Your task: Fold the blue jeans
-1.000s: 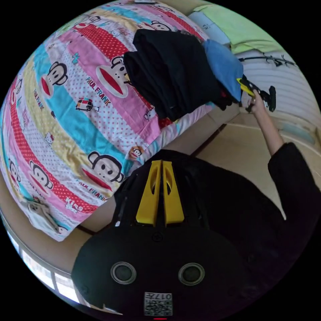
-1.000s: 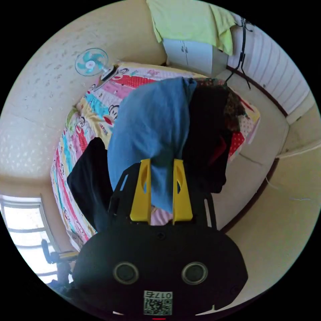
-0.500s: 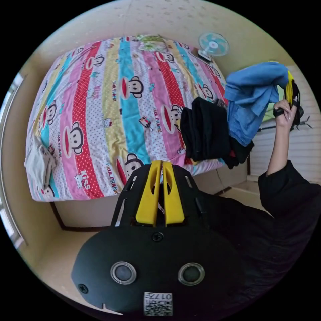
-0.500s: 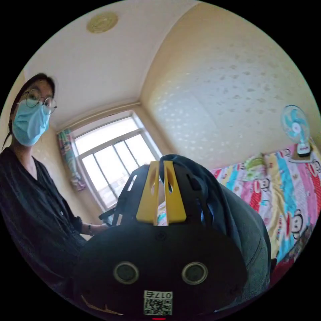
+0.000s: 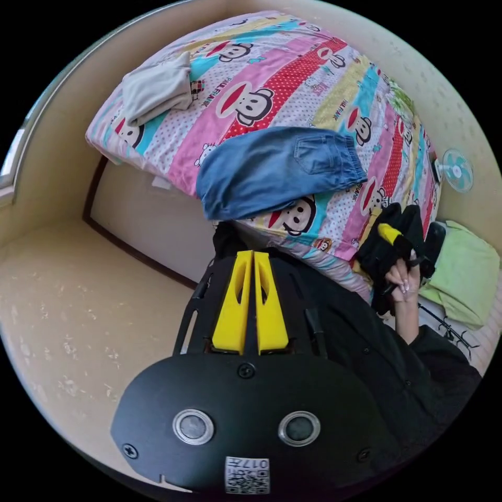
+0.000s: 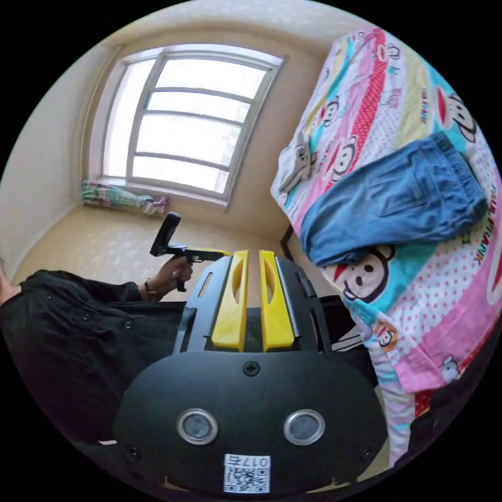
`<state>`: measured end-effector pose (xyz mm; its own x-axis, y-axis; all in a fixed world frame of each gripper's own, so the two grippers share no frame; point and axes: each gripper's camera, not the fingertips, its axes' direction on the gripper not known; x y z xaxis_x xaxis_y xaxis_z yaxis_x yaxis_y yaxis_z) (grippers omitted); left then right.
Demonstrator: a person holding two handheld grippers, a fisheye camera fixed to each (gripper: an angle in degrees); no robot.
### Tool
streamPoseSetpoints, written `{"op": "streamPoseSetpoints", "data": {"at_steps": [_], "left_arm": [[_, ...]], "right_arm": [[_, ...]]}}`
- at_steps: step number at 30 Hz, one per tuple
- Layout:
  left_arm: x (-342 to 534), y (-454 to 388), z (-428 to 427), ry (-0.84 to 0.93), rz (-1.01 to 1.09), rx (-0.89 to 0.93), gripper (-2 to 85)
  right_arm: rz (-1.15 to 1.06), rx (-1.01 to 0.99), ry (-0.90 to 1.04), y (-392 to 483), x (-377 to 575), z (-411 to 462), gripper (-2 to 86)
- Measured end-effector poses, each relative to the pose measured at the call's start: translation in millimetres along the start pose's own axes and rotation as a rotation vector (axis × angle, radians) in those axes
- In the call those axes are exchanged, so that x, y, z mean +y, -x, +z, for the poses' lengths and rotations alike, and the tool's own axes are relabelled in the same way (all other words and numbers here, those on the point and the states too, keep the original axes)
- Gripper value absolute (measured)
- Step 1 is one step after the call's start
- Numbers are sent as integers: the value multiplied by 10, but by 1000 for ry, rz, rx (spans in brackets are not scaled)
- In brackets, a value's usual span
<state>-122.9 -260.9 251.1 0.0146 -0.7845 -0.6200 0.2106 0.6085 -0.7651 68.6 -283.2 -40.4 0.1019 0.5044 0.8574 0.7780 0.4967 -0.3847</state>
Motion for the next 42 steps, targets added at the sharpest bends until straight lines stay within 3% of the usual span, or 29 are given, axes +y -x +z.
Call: {"op": "streamPoseSetpoints", "data": {"at_steps": [8, 11, 16, 19, 21, 24, 26, 31, 34, 38, 42], "left_arm": [[-548, -195, 90, 68, 135, 71, -5], [-715, -90, 55, 104, 150, 172, -5], [-912, 332, -93, 117, 150, 162, -6], [-1038, 674, -167, 135, 146, 120, -6], [-1135, 877, -194, 139, 141, 81, -6], [-1334, 1148, -255, 135, 105, 52, -6], [-1506, 1200, -349, 119, 113, 131, -6], [-1864, 587, -478, 138, 356, 153, 4], [-2064, -125, -444, 142, 589, 125, 38], [-2391, -1300, -107, 137, 879, 52, 63], [-2785, -2320, 362, 104, 1025, -2, 78]], "right_arm": [[340, 329, -252, -634, -1481, -24, 118], [496, 397, -363, -1012, -2123, 193, 129], [763, 472, -557, -1744, -2833, 486, 145], [883, 607, -536, -2109, -3160, 635, 130], [954, 754, -543, -2239, -3218, 714, 66], [901, 595, -703, -2266, -2940, 626, 36], [780, 485, -812, -2137, -2651, 515, 27], [579, 564, -880, -1314, -1717, 168, 20], [627, 639, -883, -1061, -977, -12, 19], [859, 706, -880, -1294, 62, -136, 22], [947, 555, -980, -1626, 773, -190, 35]]}}
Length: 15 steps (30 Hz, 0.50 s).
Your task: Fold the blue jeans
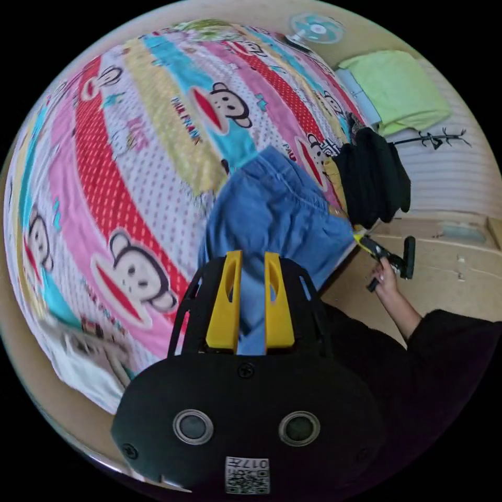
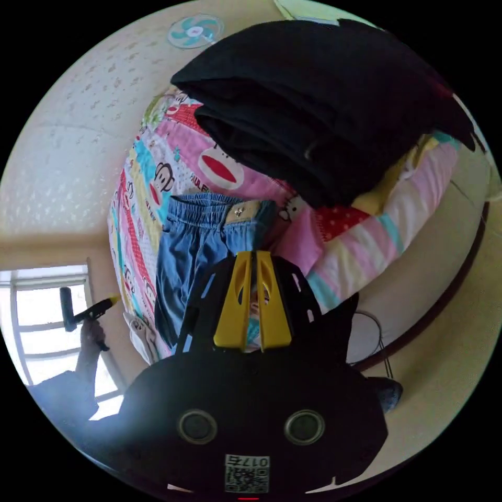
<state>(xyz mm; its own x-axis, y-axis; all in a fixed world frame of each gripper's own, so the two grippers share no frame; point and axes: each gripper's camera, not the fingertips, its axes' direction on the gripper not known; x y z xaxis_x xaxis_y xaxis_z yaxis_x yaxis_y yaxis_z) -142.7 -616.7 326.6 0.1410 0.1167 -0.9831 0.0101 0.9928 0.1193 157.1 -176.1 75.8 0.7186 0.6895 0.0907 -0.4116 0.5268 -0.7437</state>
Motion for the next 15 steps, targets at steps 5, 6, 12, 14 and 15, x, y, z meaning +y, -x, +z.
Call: {"op": "streamPoseSetpoints", "data": {"at_steps": [5, 6, 12, 14, 15], "left_arm": [[-1420, -33, 691, -20, -13, 10, 124], [-1532, -42, 792, -12, -24, 21, 126], [-1646, -582, 1467, 22, -135, -93, 99], [-1458, -1024, 1527, 141, -52, -121, 53], [-1391, -1123, 1541, 187, -28, -118, 50]], "right_arm": [[109, -227, -39, -538, -79, -2, 139], [133, -281, -27, -654, -115, 65, 159], [196, -292, 63, -892, -247, 223, 94], [154, -232, 121, -819, -365, 127, 64], [130, -166, 156, -751, -437, 14, 46]]}}
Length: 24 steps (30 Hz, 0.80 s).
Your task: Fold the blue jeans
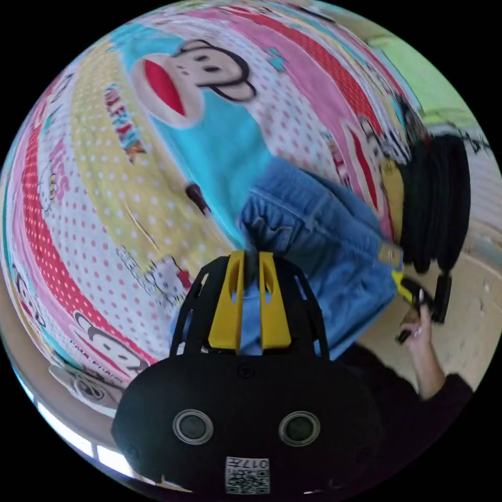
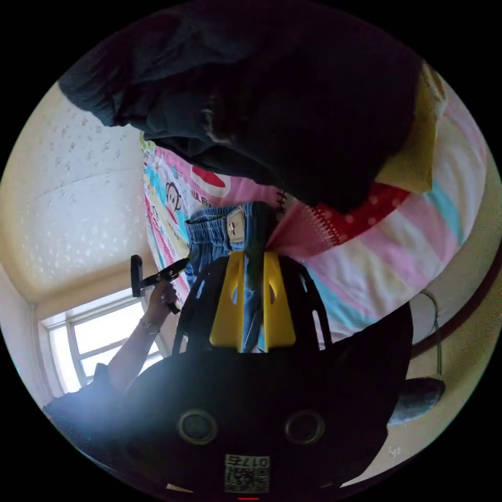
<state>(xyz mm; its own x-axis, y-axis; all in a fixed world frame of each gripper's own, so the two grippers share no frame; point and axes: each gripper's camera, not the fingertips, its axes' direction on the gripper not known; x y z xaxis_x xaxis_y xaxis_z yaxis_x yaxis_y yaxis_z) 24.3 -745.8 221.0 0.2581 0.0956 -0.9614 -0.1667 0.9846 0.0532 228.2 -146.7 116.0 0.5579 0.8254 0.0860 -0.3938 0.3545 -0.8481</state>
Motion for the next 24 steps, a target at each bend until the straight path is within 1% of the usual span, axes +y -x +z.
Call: {"op": "streamPoseSetpoints", "data": {"at_steps": [1, 3, 5, 6, 7, 8, 9, 10, 11, 12, 13, 14, 15, 16, 17, 18, 19, 20, 21, 22, 24], "left_arm": [[183, -146, -25, 52, 25, 9, 44], [605, -241, -307, -31, -14, 61, 36], [1298, -229, -893, -219, -143, 232, 25], [1493, -244, -1060, -272, -164, 278, 23], [1899, -333, -1407, -379, -178, 333, 19], [2318, -499, -1769, -482, -169, 334, 16], [2516, -596, -1942, -527, -163, 321, 15], [2932, -816, -2300, -615, -154, 282, 13], [3355, -1034, -2640, -706, -165, 234, 12], [3570, -1137, -2801, -756, -178, 209, 12], [3992, -1321, -3092, -857, -213, 169, 11], [4421, -1489, -3362, -968, -249, 141, 11], [4633, -1568, -3487, -1029, -264, 130, 11], [5047, -1724, -3717, -1154, -285, 113, 11], [5427, -1879, -3919, -1277, -291, 102, 11], [5591, -1957, -4004, -1333, -286, 95, 11], [5895, -2132, -4167, -1439, -262, 69, 10], [6144, -2312, -4309, -1522, -241, 24, 10], [6251, -2397, -4370, -1558, -241, -4, 10], [6433, -2546, -4476, -1619, -259, -42, 10], [6669, -2764, -4634, -1708, -243, -40, 10]], "right_arm": [[-4, 12, 16, 42, -13, -60, 41], [-26, 110, 85, 223, 23, -335, 26], [-62, 236, 124, 366, 152, -533, 17], [-109, 211, 134, 441, 285, -672, 12], [-140, 140, 133, 484, 361, -750, 10], [-165, 47, 170, 580, 512, -866, 8], [-220, -35, 206, 731, 663, -985, 6], [-264, -92, 216, 827, 741, -1057, 5], [-359, -204, 225, 1041, 896, -1225, 4], [-449, -310, 228, 1273, 1041, -1414, 4], [-500, -373, 228, 1402, 1116, -1522, 3], [-603, -501, 222, 1659, 1262, -1745, 3], [-708, -620, 204, 1921, 1416, -1990, 3], [-763, -670, 190, 2054, 1499, -2119, 2], [-888, -743, 153, 2332, 1689, -2390, 2], [-1028, -783, 110, 2606, 1904, -2655, 2], [-1104, -791, 84, 2740, 2025, -2787, 3], [-1252, -798, 18, 2979, 2287, -3043, 3], [-1362, -810, -50, 3168, 2549, -3275, 3], [-1401, -825, -76, 3250, 2679, -3388, 3], [-1526, -929, -159, 3460, 3189, -3816, 3]]}}
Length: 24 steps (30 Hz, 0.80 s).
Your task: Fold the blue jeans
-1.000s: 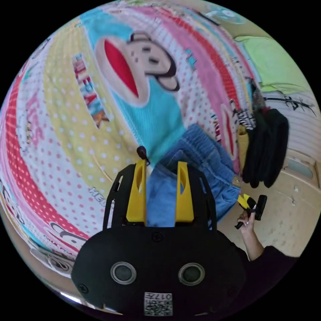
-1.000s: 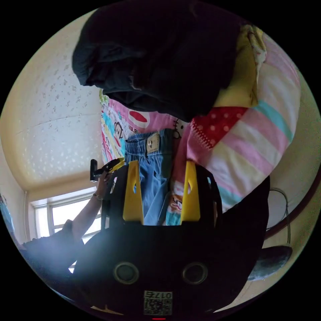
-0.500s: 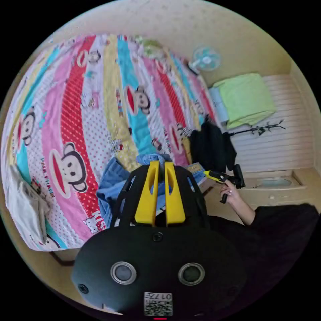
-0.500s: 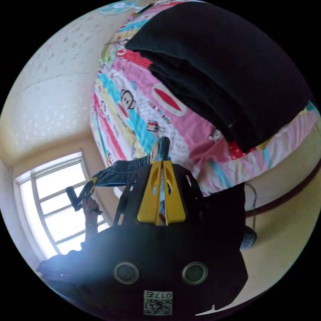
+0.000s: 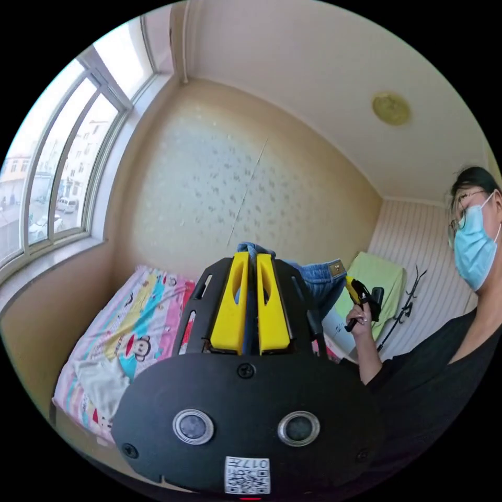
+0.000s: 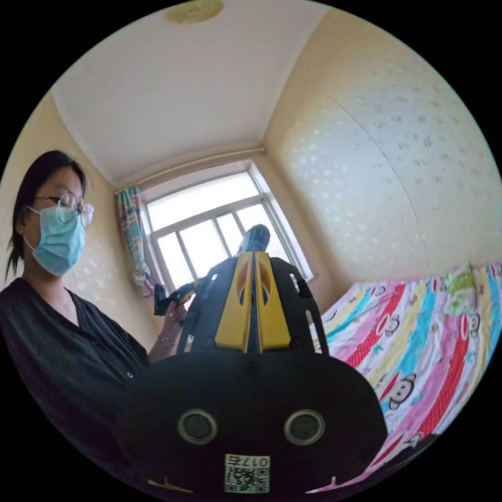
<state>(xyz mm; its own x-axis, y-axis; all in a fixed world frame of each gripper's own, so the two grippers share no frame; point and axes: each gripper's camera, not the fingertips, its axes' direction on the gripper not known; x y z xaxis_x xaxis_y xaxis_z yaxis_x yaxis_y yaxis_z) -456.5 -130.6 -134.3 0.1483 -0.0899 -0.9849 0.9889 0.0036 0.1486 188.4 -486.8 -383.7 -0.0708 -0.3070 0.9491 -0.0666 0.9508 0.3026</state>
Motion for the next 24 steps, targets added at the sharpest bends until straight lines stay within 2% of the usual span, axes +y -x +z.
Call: {"op": "streamPoseSetpoints", "data": {"at_steps": [5, 7, 9, 12, 15, 18, 21, 23, 24], "left_arm": [[-510, -653, -704, -232, 104, 64, 11], [-688, -814, -878, -281, 154, 56, 10], [-908, -874, -936, -265, 155, 75, 10], [-1209, -860, -871, -222, 109, 152, 8], [-1319, -1046, -962, -255, 147, 177, 7], [-1311, -1283, -1202, -359, 213, 122, 7], [-1496, -1227, -1186, -343, 220, 152, 7], [-1680, -965, -964, -274, 145, 172, 7], [-1700, -900, -917, -267, 122, 178, 7]], "right_arm": [[-239, 23, -115, 1093, -505, -66, 3], [-301, 35, -144, 1387, -632, -110, 2], [-353, 138, -104, 1616, -791, -10, 3], [-351, 258, -64, 1676, -863, 219, 3], [-340, 111, -151, 1860, -784, 82, 2], [-389, 180, -213, 2117, -702, 10, 2], [-400, 277, -104, 2018, -817, 286, 2], [-337, 326, -55, 1750, -867, 491, 2], [-298, 274, -57, 1605, -846, 531, 2]]}}
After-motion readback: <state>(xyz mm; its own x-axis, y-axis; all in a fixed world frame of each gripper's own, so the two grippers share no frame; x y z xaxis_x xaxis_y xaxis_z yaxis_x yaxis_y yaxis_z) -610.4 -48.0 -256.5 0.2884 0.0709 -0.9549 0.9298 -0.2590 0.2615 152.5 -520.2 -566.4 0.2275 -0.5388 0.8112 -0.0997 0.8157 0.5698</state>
